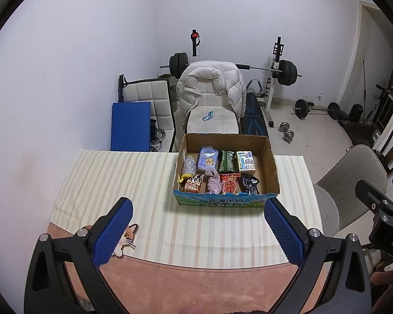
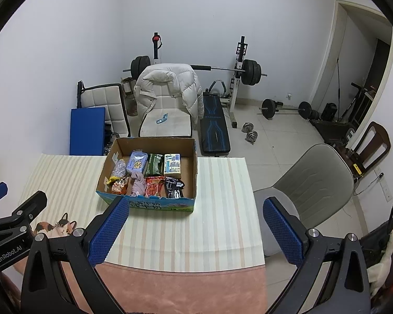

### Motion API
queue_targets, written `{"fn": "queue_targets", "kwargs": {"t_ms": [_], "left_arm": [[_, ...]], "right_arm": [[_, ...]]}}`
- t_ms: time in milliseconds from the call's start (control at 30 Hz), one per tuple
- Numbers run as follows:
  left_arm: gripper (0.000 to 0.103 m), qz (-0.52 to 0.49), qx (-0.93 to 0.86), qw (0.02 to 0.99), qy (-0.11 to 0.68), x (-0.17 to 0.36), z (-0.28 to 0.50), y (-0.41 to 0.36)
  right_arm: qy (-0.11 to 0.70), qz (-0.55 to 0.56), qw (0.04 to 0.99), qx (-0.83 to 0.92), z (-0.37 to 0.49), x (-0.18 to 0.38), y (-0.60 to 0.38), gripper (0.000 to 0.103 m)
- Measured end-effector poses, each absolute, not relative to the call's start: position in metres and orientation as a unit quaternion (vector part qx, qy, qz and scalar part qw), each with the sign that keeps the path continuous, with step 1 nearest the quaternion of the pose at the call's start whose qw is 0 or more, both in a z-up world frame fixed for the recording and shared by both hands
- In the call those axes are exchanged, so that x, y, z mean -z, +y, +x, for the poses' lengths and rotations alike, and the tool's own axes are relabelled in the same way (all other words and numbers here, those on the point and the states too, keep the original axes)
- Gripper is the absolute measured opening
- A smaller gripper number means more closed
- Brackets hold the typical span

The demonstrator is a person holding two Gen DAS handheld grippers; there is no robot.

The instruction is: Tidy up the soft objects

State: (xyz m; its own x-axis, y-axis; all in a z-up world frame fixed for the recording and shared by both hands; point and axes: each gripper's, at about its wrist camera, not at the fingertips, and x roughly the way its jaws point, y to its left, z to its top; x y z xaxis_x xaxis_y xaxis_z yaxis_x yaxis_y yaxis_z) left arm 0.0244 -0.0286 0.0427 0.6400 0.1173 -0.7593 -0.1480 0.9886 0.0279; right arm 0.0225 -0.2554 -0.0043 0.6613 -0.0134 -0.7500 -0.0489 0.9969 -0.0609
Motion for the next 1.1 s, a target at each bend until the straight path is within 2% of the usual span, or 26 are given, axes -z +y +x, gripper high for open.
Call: {"fn": "queue_targets", "kwargs": {"t_ms": [1100], "left_arm": [[0.103,-0.016,-0.071,0.907,0.414,-0.0465,0.0243,-0.027]], "right_arm": [[0.403,-0.042,0.914,-0.003,0.0197,0.0037,-0.2481,0.103]]}}
